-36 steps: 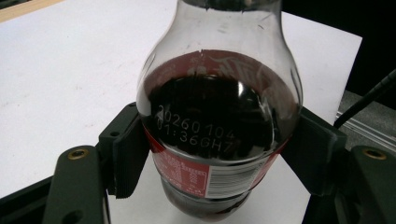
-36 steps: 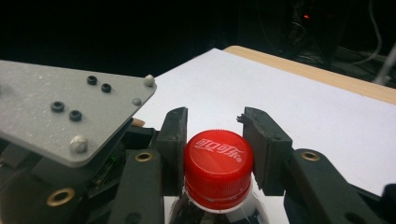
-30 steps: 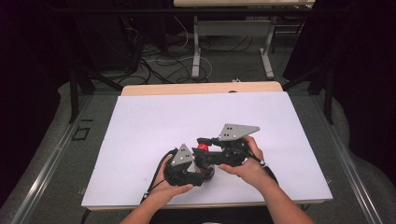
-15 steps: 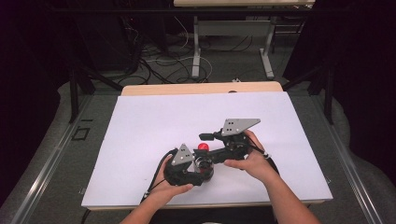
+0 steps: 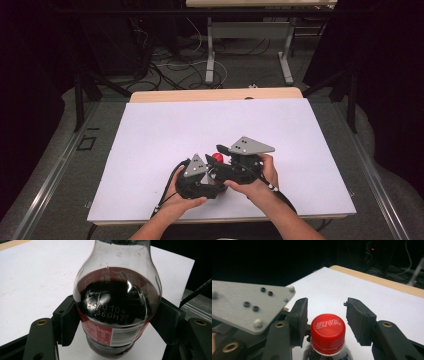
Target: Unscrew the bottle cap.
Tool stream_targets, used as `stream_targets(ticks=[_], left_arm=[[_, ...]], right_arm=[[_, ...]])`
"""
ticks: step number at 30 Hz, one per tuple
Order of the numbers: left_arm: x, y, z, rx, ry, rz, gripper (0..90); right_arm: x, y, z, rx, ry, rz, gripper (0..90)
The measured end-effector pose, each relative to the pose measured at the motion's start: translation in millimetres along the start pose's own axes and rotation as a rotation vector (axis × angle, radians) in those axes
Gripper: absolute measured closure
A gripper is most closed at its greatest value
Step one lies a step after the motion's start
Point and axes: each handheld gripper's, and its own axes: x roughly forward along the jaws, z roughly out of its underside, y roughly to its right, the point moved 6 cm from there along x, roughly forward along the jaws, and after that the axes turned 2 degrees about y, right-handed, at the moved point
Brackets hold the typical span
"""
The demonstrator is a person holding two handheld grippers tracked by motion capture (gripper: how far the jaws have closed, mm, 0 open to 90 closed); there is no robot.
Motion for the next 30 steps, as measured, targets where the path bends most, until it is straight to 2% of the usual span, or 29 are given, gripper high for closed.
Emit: stream_targets(ticks=[2, 4, 5, 6, 7, 8, 9, 10, 12, 13, 14, 15, 16, 19, 22, 24, 26, 27, 28, 29, 30], left_arm=[[0.1, -0.3, -0.4, -0.005, 0.004, -0.004, 30.3], [0.0, -0.4, -0.6, -0.003, 0.007, -0.006, 30.3], [0.2, -0.2, -0.9, -0.006, 0.016, -0.006, 30.3], [0.0, 0.0, -1.1, -0.009, 0.017, -0.004, 30.3], [-0.1, -0.2, -1.0, -0.009, 0.017, -0.005, 30.3], [-1.3, -0.3, -0.4, -0.003, 0.002, 0.002, 30.3], [-1.2, 0.3, -0.2, -0.006, 0.001, 0.007, 30.3], [0.2, 1.0, -0.3, -0.008, 0.015, 0.002, 30.3], [-0.5, 2.1, -0.4, 0.0, -0.001, 0.02, 30.3], [0.8, 2.5, -1.1, -0.001, 0.015, 0.011, 30.3], [0.1, 3.2, -1.3, 0.003, 0.006, 0.02, 30.3], [0.0, 3.1, -1.4, 0.01, 0.006, 0.022, 30.3], [0.4, 3.7, -1.3, 0.006, 0.009, 0.021, 30.3], [0.9, 4.2, -0.6, 0.006, 0.006, 0.028, 30.3], [0.7, 3.6, -0.6, 0.006, 0.007, 0.028, 30.4], [0.4, 3.1, -0.7, 0.004, 0.008, 0.023, 30.3], [0.0, 2.5, -0.6, -0.001, 0.005, 0.021, 30.3], [0.5, 2.1, -0.6, -0.004, 0.008, 0.016, 30.3], [0.6, 1.7, -0.6, -0.001, 0.009, 0.015, 30.3], [0.6, 1.4, -0.5, -0.003, 0.007, 0.015, 30.3], [0.7, 0.9, -0.5, -0.004, 0.008, 0.011, 30.3]], right_arm=[[0.9, 0.5, 1.9, -0.003, -0.014, 0.01, 58.3], [0.5, -0.2, 1.7, -0.013, -0.004, -0.002, 60.5], [-0.2, -0.1, 1.7, -0.05, -0.004, -0.028, 60.8], [-0.2, -0.1, 1.7, -0.05, -0.004, -0.028, 60.8], [0.3, 0.8, 1.4, -0.073, 0.004, -0.053, 60.9], [0.7, 1.6, 1.4, -0.076, 0.008, -0.089, 60.9], [1.6, 4.4, 1.2, -0.141, 0.0, -0.197, 61.0], [1.6, 4.4, 1.2, -0.141, 0.0, -0.197, 61.0], [1.2, 9.1, 0.6, -0.169, -0.01, -0.297, 61.0], [1.1, 12.5, 0.1, -0.173, -0.011, -0.34, 61.0], [1.4, 15.9, -0.4, -0.181, -0.005, -0.386, 61.0], [1.1, 20.8, -0.7, -0.195, -0.009, -0.462, 61.1], [1.1, 20.8, -0.7, -0.195, -0.009, -0.462, 61.1], [3.0, 25.7, -0.7, -0.218, -0.021, -0.562, 61.1], [4.6, 26.8, -1.1, -0.218, -0.01, -0.576, 60.9], [4.3, 26.0, -0.9, -0.184, -0.015, -0.56, 58.9], [4.7, 24.3, -2.4, -0.142, 0.012, -0.505, 42.1], [3.1, 23.3, -2.6, -0.131, 0.01, -0.476, 42.2], [0.7, 21.6, -4.3, -0.123, 0.016, -0.406, 42.2], [0.7, 21.6, -4.3, -0.123, 0.016, -0.406, 42.2], [-0.5, 20.1, -5.3, -0.097, 0.024, -0.37, 42.2]])
